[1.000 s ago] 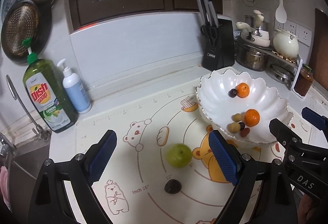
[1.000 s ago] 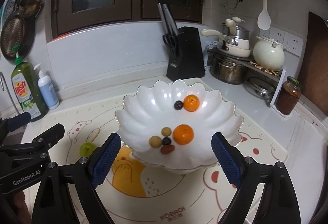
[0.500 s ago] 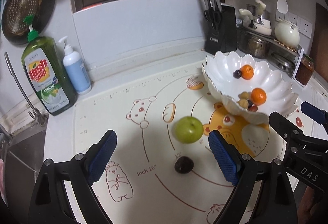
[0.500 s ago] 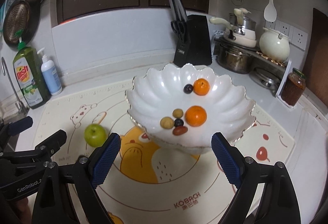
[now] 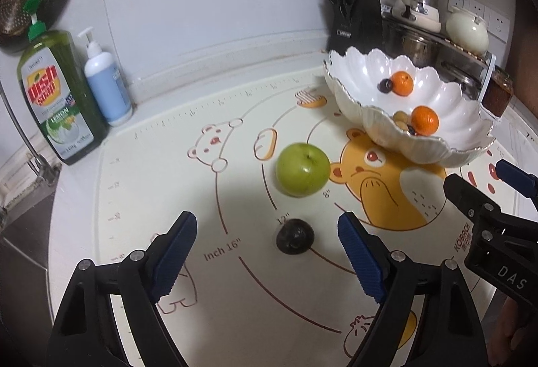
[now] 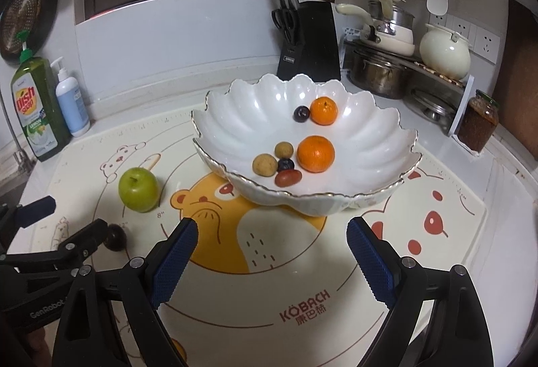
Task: Organize fruits
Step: 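Withdraw both open tools from the bowl toward the apple and last plum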
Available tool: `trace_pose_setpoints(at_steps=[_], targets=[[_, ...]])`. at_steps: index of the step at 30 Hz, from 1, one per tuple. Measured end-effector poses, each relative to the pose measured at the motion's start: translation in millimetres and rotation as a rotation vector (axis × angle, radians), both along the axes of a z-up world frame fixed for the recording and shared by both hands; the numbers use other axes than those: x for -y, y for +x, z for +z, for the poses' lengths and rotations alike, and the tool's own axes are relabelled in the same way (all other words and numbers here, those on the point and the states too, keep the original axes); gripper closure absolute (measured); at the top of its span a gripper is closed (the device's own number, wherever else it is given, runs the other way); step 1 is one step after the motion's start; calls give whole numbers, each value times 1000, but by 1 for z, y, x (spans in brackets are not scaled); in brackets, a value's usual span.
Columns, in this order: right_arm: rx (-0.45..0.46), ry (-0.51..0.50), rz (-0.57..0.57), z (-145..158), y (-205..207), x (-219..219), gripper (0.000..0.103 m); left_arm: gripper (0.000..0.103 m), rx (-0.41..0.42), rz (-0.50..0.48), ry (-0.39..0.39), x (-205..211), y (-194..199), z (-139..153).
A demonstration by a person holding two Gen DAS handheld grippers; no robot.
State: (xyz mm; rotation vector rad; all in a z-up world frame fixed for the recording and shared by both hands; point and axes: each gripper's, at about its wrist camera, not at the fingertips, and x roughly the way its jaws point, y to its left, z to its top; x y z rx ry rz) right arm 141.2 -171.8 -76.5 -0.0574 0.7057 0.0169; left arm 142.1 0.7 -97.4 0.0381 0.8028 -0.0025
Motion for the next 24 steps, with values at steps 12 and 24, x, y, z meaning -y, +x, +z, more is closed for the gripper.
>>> trace_pose_setpoints(at_steps=[12,24], targets=[[-25,6,2,-10,5,1,12,39,-62,-15,-7,7,12,-23],[-46,19,-1,-17,10,6,12,61,-98,-40,-33,14,16,-37]])
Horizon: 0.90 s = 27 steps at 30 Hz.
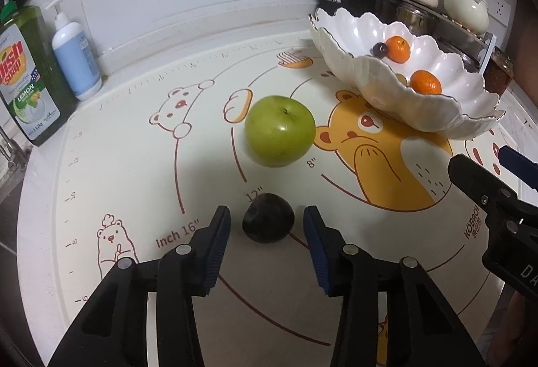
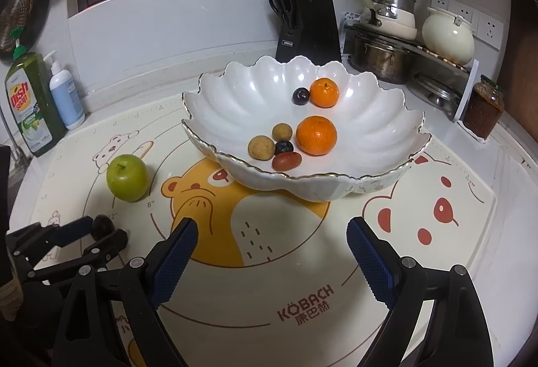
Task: Organize fruits
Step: 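Grasp the last dark plum with the left tool while the right tool grasps the green apple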
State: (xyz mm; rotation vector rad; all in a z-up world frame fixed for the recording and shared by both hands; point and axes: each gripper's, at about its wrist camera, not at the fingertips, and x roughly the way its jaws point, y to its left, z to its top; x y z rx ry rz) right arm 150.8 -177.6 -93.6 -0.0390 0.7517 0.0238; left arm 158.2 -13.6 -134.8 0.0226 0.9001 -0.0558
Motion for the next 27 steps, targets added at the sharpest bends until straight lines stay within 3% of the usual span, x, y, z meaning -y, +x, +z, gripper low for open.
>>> trace_pose_setpoints(at_steps=[5,15,27], targets=[[-4,9,-2,-2,0,2,12,74,5,-14,-3,1,-1,1],[0,8,29,0,1,-13,12,75,12,6,-31,-15,-5,5],[15,12,150,5,10,-71,12,75,32,117,-59,-70,-10,13]])
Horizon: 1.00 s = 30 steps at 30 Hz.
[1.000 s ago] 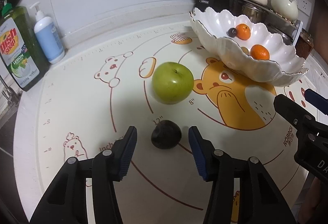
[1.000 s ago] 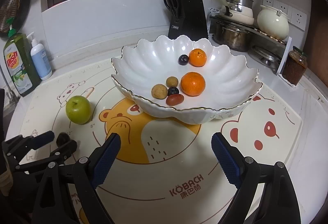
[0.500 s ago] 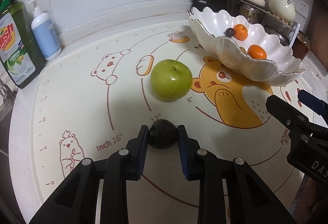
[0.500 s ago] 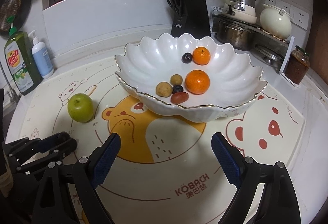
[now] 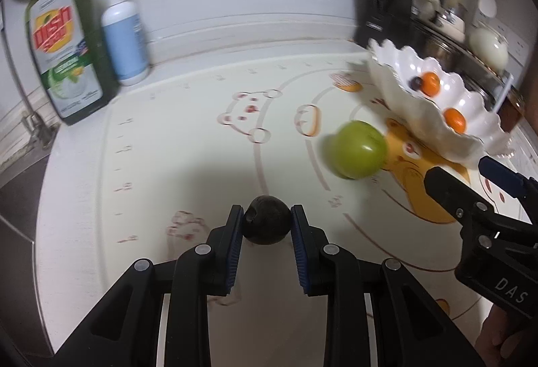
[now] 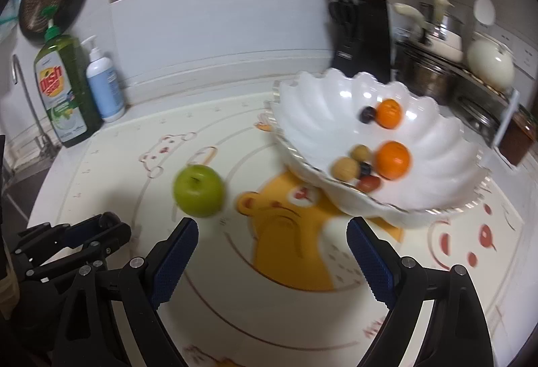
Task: Organize fruits
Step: 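Grasp the last dark plum with the left tool while the right tool grasps the green apple, then carry the green apple and dark plum over the white bowl with both tools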
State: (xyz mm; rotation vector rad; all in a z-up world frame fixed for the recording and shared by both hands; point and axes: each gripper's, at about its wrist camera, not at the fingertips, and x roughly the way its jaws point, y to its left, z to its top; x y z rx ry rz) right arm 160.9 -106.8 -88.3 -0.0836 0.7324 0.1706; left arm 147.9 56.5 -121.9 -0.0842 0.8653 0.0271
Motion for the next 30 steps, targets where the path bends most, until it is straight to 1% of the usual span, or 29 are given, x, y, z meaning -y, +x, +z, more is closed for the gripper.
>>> trace_pose_setpoints(at_steps=[7,12,14,16,17,19,20,22,30], targets=[[-30,2,63,-10,23,-34,12,75,11,81,-7,-36,4,4],[-69,-1,73,-22,42,-49,13,75,3,110,-5,-50,8,1],[-85,2,70,-28,48,-52,18,75,2,113,-6,-52,9,1],[-106,12,78,-33,53,-54,29,75,-1,113,-7,-54,11,0],[-114,15,80,-35,54,-54,32,75,-2,113,-7,-54,12,0],[-138,23,85,-40,57,-54,44,75,-5,113,-8,-54,14,-1],[-149,34,92,-42,58,-54,46,75,-6,112,-8,-54,15,-1],[-150,46,107,-43,57,-54,54,75,-7,110,-11,-53,16,-2],[-145,45,102,-39,53,-54,55,75,-4,110,-7,-51,15,1]])
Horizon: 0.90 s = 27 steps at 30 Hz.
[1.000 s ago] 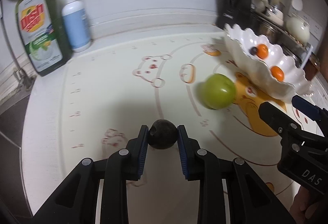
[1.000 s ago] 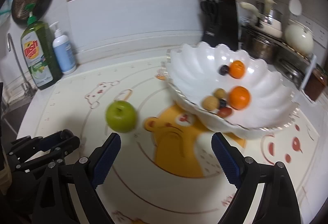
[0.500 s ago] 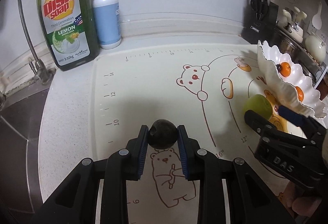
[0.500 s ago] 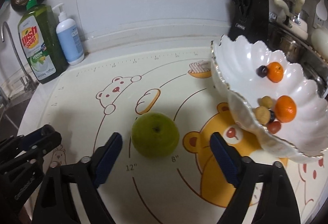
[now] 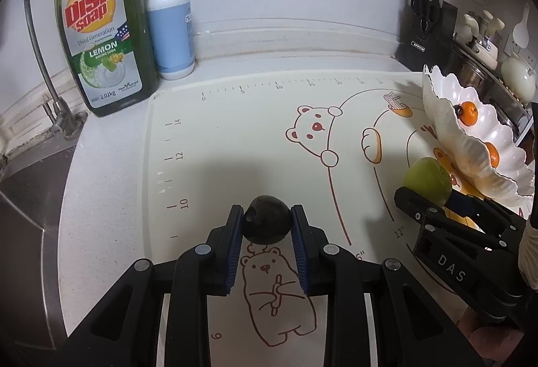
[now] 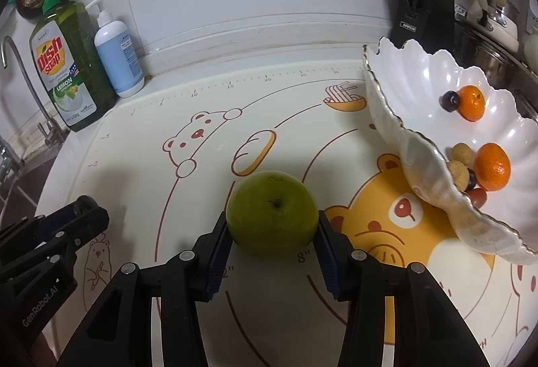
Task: Organize fruits
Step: 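Carry the green apple and dark plum over the white bowl with both tools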
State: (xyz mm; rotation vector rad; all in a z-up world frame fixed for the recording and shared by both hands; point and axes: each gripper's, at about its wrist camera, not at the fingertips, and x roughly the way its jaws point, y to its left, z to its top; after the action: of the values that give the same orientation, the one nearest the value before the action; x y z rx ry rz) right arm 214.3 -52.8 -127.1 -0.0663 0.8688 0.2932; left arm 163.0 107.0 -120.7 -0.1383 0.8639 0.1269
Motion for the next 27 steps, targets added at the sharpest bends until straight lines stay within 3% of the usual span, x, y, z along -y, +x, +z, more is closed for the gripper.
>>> trace_pose_setpoints(at_steps=[15,27], targets=[[76,28,-7,40,-23,27,55,75,46,-39,18,29,-6,29],[167,35,-99,80,-33,95,55,75,107,-158,22,98,10,66]])
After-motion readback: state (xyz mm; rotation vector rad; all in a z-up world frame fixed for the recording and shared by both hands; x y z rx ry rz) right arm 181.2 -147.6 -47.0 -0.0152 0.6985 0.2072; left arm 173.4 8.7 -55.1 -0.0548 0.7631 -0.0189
